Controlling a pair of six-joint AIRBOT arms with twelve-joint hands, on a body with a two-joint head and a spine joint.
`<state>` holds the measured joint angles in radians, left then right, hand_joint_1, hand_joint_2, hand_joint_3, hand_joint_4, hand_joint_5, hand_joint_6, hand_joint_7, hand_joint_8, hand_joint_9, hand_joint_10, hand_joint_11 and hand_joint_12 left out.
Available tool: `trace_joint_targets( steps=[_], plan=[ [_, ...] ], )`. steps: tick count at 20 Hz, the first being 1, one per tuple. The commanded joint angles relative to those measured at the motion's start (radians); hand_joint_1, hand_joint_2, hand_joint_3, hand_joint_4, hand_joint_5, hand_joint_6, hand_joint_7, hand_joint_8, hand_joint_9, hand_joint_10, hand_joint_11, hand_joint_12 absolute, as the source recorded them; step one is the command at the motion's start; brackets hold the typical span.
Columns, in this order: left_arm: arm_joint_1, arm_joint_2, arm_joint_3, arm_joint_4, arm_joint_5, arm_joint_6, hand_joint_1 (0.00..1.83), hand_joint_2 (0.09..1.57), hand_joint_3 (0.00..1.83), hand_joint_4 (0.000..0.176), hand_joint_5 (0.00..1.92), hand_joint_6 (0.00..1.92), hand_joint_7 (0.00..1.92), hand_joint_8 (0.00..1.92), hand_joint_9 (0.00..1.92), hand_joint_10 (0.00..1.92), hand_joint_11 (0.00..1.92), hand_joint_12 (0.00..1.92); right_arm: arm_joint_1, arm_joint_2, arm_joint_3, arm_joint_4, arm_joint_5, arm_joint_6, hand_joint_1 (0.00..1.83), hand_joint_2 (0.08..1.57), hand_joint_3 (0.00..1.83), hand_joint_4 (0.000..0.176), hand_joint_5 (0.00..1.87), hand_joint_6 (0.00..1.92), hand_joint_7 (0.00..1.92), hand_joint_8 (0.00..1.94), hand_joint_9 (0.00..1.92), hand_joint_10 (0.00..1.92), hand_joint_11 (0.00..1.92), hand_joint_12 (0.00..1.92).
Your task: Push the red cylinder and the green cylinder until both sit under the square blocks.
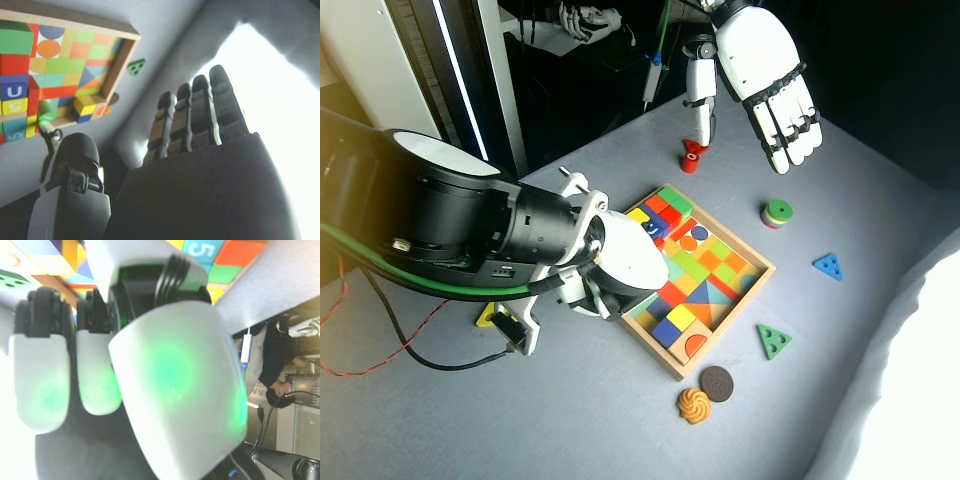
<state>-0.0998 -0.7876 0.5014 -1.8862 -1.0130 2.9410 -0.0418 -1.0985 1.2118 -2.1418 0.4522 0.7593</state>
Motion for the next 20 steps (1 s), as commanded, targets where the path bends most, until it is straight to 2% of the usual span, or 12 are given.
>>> trace_joint_targets(
  steps=[1, 2, 4, 5, 8, 10, 11, 12, 15, 17, 18, 20],
  plan=[
    [-0.016, 0.009, -0.004, 0.074, -0.008, 0.007, 0.00, 1.30, 0.00, 0.000, 0.01, 0.00, 0.00, 0.00, 0.00, 0.00, 0.00, 0.08, 0.017, 0.016, -0.002, 0.022, -0.021, -0.003, 1.78, 0.96, 0.66, 0.000, 0.33, 0.20, 1.47, 1.94, 1.83, 1.92, 1.89, 1.92],
    [-0.016, 0.009, -0.004, 0.074, -0.008, 0.007, 0.00, 1.30, 0.00, 0.000, 0.01, 0.00, 0.00, 0.00, 0.00, 0.00, 0.00, 0.08, 0.023, 0.018, -0.002, 0.022, -0.021, -0.003, 1.78, 0.96, 0.66, 0.000, 0.33, 0.20, 1.47, 1.94, 1.83, 1.92, 1.89, 1.92],
    [-0.016, 0.009, -0.004, 0.074, -0.008, 0.008, 0.00, 1.29, 0.00, 0.000, 0.00, 0.00, 0.00, 0.00, 0.00, 0.00, 0.01, 0.04, 0.045, 0.020, -0.001, 0.023, -0.021, 0.000, 1.76, 0.98, 0.59, 0.000, 0.44, 0.12, 1.70, 1.94, 1.86, 1.92, 1.91, 1.92],
    [-0.016, 0.009, -0.004, 0.074, -0.008, 0.008, 0.00, 1.29, 0.00, 0.000, 0.00, 0.00, 0.00, 0.00, 0.00, 0.00, 0.01, 0.04, 0.063, 0.020, -0.001, 0.023, -0.023, 0.002, 1.77, 0.95, 0.67, 0.000, 0.45, 0.07, 1.75, 1.94, 1.89, 1.92, 1.92, 1.92],
    [-0.016, 0.009, -0.004, 0.073, -0.009, 0.009, 0.00, 1.30, 0.00, 0.000, 0.00, 0.00, 0.00, 0.00, 0.00, 0.00, 0.00, 0.03, 0.128, 0.020, -0.001, 0.024, -0.023, 0.036, 1.79, 0.96, 0.68, 0.000, 0.47, 0.06, 1.70, 1.94, 1.89, 1.92, 1.92, 1.92],
    [-0.017, 0.009, -0.004, 0.069, -0.010, 0.011, 0.00, 1.30, 0.00, 0.000, 0.00, 0.00, 0.00, 0.00, 0.00, 0.00, 0.01, 0.03, 0.148, 0.031, -0.002, 0.024, -0.034, 0.114, 1.80, 0.96, 0.67, 0.000, 0.39, 0.02, 1.70, 1.94, 1.88, 1.92, 1.92, 1.92],
    [-0.020, 0.008, -0.004, 0.066, -0.014, 0.013, 0.00, 1.30, 0.00, 0.000, 0.02, 0.01, 0.01, 0.00, 0.01, 0.00, 0.03, 0.04, 0.147, 0.047, -0.013, 0.024, -0.056, 0.152, 1.80, 0.97, 0.67, 0.000, 0.28, 0.00, 1.72, 1.94, 1.88, 1.92, 1.92, 1.92],
    [-0.024, 0.006, -0.004, 0.064, -0.019, 0.015, 0.00, 1.30, 0.00, 0.000, 0.02, 0.00, 0.01, 0.00, 0.00, 0.00, 0.02, 0.04, 0.123, 0.094, -0.060, 0.023, -0.143, 0.124, 1.78, 0.97, 0.67, 0.000, 0.31, 0.02, 1.73, 1.94, 1.89, 1.92, 1.92, 1.92],
    [-0.024, 0.006, -0.004, 0.063, -0.020, 0.017, 0.00, 1.30, 0.00, 0.000, 0.00, 0.00, 0.00, 0.00, 0.00, 0.00, 0.01, 0.04, 0.031, 0.204, -0.194, 0.022, -0.282, 0.048, 1.74, 0.99, 0.64, 0.000, 0.42, 0.06, 1.68, 1.94, 1.86, 1.92, 1.92, 1.92],
    [-0.025, 0.006, -0.004, 0.057, -0.021, 0.017, 0.00, 1.30, 0.00, 0.000, 0.00, 0.00, 0.00, 0.00, 0.00, 0.00, 0.00, 0.04, -0.017, 0.257, -0.238, 0.023, -0.344, 0.105, 1.74, 0.99, 0.62, 0.000, 0.52, 0.10, 1.68, 1.94, 1.86, 1.92, 1.92, 1.92],
    [-0.026, 0.006, -0.005, 0.055, -0.022, 0.017, 0.00, 1.30, 0.00, 0.000, 0.00, 0.00, 0.00, 0.00, 0.00, 0.00, 0.00, 0.04, -0.035, 0.279, -0.253, 0.023, -0.371, 0.148, 1.74, 0.99, 0.62, 0.000, 0.47, 0.07, 1.68, 1.94, 1.87, 1.92, 1.92, 1.92],
    [-0.026, 0.006, -0.005, 0.055, -0.022, 0.021, 0.00, 1.30, 0.00, 0.000, 0.01, 0.00, 0.00, 0.00, 0.00, 0.00, 0.00, 0.05, -0.039, 0.293, -0.270, 0.022, -0.452, 0.153, 1.74, 0.99, 0.61, 0.000, 0.54, 0.10, 1.65, 1.94, 1.85, 1.92, 1.92, 1.92]
  ],
)
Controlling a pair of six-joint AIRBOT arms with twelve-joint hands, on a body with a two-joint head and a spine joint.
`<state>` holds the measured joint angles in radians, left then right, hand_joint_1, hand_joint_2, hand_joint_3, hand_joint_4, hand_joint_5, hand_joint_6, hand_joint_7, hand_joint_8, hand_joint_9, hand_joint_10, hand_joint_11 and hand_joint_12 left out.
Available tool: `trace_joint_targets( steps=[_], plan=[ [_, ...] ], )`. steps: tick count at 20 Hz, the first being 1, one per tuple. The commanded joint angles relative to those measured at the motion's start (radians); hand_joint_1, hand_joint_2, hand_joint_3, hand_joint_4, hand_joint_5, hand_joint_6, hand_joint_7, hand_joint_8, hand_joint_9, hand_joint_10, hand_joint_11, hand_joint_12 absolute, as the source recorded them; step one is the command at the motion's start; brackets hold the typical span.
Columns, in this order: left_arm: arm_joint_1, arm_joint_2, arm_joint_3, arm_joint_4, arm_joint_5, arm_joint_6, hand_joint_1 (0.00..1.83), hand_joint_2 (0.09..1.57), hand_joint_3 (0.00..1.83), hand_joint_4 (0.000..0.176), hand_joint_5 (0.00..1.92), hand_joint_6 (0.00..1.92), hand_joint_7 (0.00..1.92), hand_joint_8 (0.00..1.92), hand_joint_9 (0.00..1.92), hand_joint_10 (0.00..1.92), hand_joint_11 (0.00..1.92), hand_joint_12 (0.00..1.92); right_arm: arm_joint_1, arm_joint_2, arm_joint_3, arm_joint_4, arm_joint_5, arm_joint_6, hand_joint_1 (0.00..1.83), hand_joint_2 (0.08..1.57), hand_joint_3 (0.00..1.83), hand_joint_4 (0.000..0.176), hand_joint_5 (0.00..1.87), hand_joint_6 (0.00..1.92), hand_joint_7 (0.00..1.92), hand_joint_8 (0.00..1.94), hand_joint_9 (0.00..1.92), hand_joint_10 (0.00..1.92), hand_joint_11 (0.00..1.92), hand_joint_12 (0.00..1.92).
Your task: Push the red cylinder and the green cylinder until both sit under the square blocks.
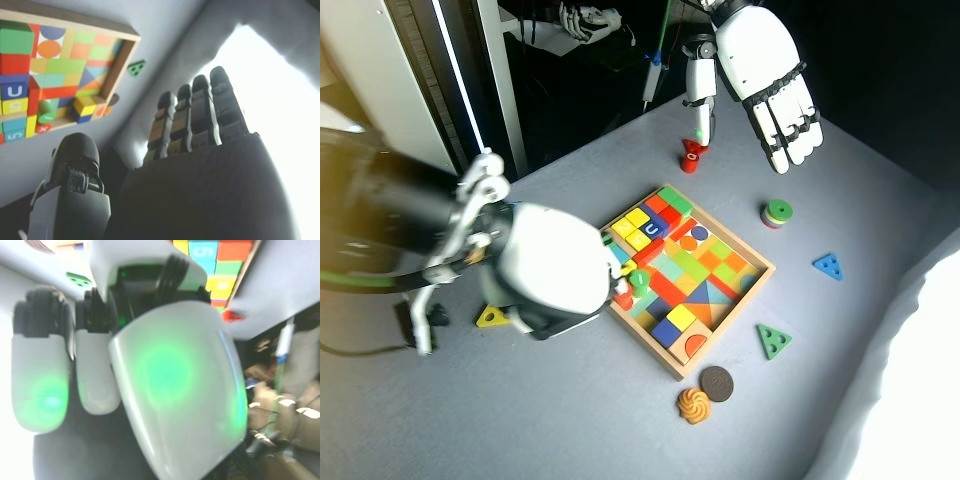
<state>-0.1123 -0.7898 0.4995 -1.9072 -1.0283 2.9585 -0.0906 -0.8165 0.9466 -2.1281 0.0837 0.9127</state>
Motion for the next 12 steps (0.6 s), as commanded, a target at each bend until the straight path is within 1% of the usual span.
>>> trace_joint_targets(
  steps=[1, 2, 3, 4, 6, 7, 8, 9, 10, 11, 12],
  plan=[
    [-0.014, 0.008, -0.003, 0.076, -0.007, 0.004, 0.00, 1.30, 0.00, 0.000, 0.00, 0.00, 0.00, 0.00, 0.00, 0.00, 0.00, 0.05, 0.010, 0.017, -0.007, 0.009, -0.105, 0.015, 1.75, 0.98, 0.61, 0.000, 0.46, 0.07, 1.66, 1.94, 1.87, 1.92, 1.92, 1.92],
    [-0.014, 0.008, -0.003, 0.075, -0.007, 0.004, 0.00, 1.31, 0.01, 0.000, 0.00, 0.00, 0.00, 0.00, 0.00, 0.00, 0.00, 0.05, 0.001, 0.023, -0.007, 0.009, -0.109, 0.052, 1.77, 0.98, 0.61, 0.000, 0.46, 0.06, 1.66, 1.94, 1.87, 1.92, 1.92, 1.92],
    [-0.015, 0.008, -0.003, 0.073, -0.007, 0.004, 0.00, 1.30, 0.00, 0.000, 0.00, 0.00, 0.00, 0.00, 0.00, 0.00, 0.00, 0.03, -0.013, 0.026, -0.007, 0.009, -0.110, 0.077, 1.77, 0.98, 0.60, 0.000, 0.41, 0.04, 1.67, 1.94, 1.87, 1.92, 1.92, 1.92],
    [-0.016, 0.008, -0.003, 0.071, -0.008, 0.004, 0.00, 1.30, 0.00, 0.000, 0.00, 0.00, 0.00, 0.00, 0.00, 0.00, 0.00, 0.03, -0.016, 0.026, -0.007, 0.009, -0.117, 0.077, 1.76, 0.98, 0.60, 0.000, 0.47, 0.07, 1.68, 1.94, 1.87, 1.92, 1.92, 1.92],
    [-0.024, 0.004, -0.003, 0.066, -0.021, 0.001, 0.00, 1.30, 0.00, 0.000, 0.00, 0.00, 0.00, 0.00, 0.00, 0.00, 0.00, 0.03, -0.025, 0.026, -0.007, 0.008, -0.135, 0.075, 1.76, 0.99, 0.60, 0.000, 0.48, 0.07, 1.69, 1.94, 1.87, 1.92, 1.92, 1.92],
    [-0.024, 0.004, -0.003, 0.065, -0.022, -0.001, 0.00, 1.30, 0.00, 0.000, 0.00, 0.00, 0.00, 0.00, 0.00, 0.00, 0.00, 0.01, -0.026, 0.026, -0.008, 0.008, -0.131, 0.075, 1.76, 1.00, 0.61, 0.000, 0.46, 0.06, 1.68, 1.94, 1.87, 1.92, 1.92, 1.92],
    [-0.024, 0.004, -0.003, 0.065, -0.022, -0.001, 0.00, 1.30, 0.00, 0.000, 0.00, 0.00, 0.00, 0.00, 0.00, 0.00, 0.02, 0.01, -0.026, 0.026, -0.011, 0.008, -0.131, 0.075, 1.76, 1.00, 0.60, 0.000, 0.48, 0.06, 1.67, 1.94, 1.86, 1.92, 1.92, 1.92],
    [-0.023, 0.004, -0.003, 0.065, -0.022, 0.000, 0.00, 1.30, 0.00, 0.000, 0.01, 0.00, 0.00, 0.00, 0.00, 0.00, 0.03, 0.01, -0.026, 0.026, -0.012, 0.008, -0.128, 0.075, 1.75, 0.98, 0.61, 0.000, 0.42, 0.04, 1.68, 1.94, 1.86, 1.92, 1.92, 1.92],
    [-0.023, 0.004, -0.003, 0.065, -0.022, 0.000, 0.00, 1.30, 0.00, 0.000, 0.02, 0.01, 0.00, 0.00, 0.00, 0.00, 0.04, 0.02, -0.026, 0.026, -0.012, 0.008, -0.110, 0.078, 1.74, 0.98, 0.62, 0.000, 0.45, 0.05, 1.67, 1.94, 1.86, 1.92, 1.92, 1.92],
    [-0.023, 0.004, -0.003, 0.065, -0.022, -0.001, 0.00, 1.30, 0.00, 0.000, 0.02, 0.01, 0.01, 0.00, 0.01, 0.00, 0.04, 0.02, -0.025, 0.026, -0.012, 0.009, -0.091, 0.084, 1.74, 0.99, 0.63, 0.000, 0.56, 0.11, 1.67, 1.94, 1.85, 1.92, 1.92, 1.92],
    [-0.024, 0.003, -0.003, 0.065, -0.024, -0.001, 0.00, 1.30, 0.00, 0.000, 0.02, 0.01, 0.01, 0.00, 0.00, 0.00, 0.03, 0.02, -0.017, 0.026, -0.012, 0.009, -0.047, 0.091, 1.75, 1.01, 0.60, 0.000, 0.54, 0.12, 1.67, 1.94, 1.85, 1.92, 1.92, 1.92]
  ],
)
